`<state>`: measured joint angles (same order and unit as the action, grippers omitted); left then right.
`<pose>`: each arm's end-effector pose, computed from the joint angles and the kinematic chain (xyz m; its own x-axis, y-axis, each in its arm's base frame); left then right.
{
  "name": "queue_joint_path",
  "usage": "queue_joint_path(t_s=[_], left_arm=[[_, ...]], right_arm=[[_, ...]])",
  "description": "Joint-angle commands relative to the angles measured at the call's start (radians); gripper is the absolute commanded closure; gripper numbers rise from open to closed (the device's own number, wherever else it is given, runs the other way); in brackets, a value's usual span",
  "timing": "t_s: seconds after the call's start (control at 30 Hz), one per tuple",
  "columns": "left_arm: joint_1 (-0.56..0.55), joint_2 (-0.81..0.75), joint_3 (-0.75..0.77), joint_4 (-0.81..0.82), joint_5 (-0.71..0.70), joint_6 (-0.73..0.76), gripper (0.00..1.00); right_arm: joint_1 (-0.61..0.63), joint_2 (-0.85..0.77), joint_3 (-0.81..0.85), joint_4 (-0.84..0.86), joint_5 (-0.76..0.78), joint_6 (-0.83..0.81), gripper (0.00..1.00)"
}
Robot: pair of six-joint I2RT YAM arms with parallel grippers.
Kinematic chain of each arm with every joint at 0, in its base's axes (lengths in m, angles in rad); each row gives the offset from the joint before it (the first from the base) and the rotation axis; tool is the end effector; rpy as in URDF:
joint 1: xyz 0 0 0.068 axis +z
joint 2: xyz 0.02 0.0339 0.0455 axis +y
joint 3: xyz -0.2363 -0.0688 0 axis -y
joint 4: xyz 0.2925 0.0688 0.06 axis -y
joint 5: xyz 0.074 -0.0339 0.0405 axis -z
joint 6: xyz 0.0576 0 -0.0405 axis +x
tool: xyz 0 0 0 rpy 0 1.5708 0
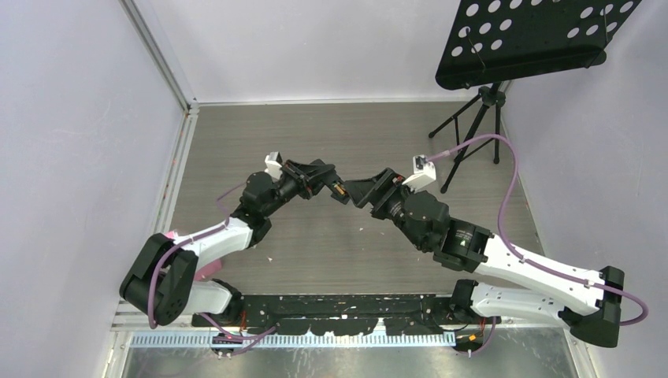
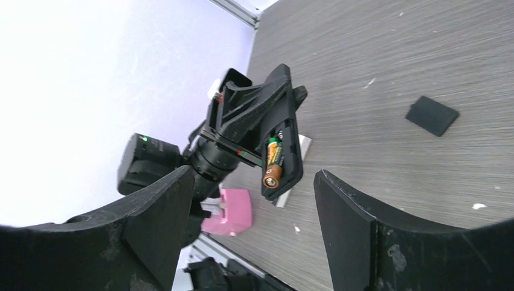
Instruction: Load the batteries into the remote control
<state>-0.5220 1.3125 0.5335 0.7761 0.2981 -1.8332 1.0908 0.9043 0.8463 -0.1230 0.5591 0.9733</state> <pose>0.2854 -0.1837 0.1788 -0.7055 -0.6592 0.2602 -0.1921 -0.1756 -0.9655 0.1611 0.2433 0.3201 -0.4692 0.6164 -0.6323 -0.2188 0.6126 0.7595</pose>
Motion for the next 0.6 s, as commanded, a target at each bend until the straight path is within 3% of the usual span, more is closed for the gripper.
queue_joint_path(t_s=[0.0,0.27,0.4,0.57], left_arm=[[-0.006,-0.028,0.035,0.109,-0.031,-0.08,1.0],[-0.006,-0.017,0.05,0.176,-0.052,-0.101,1.0],[-0.006,-0.004,0.065,0.186,-0.031,-0.105,1.0],[-0.006,-0.011,0.065,0.189,-0.028,-0.106,1.0]], right_arm=[[0.0,0.019,0.005,0.157,0.034,0.093,0.22],[-0.002,0.025,-0.05,0.24,0.024,0.186,0.22],[-0.006,0.036,-0.069,0.29,0.006,0.207,0.35],[-0.013,0.04,-0.09,0.351,0.001,0.213,0.38]])
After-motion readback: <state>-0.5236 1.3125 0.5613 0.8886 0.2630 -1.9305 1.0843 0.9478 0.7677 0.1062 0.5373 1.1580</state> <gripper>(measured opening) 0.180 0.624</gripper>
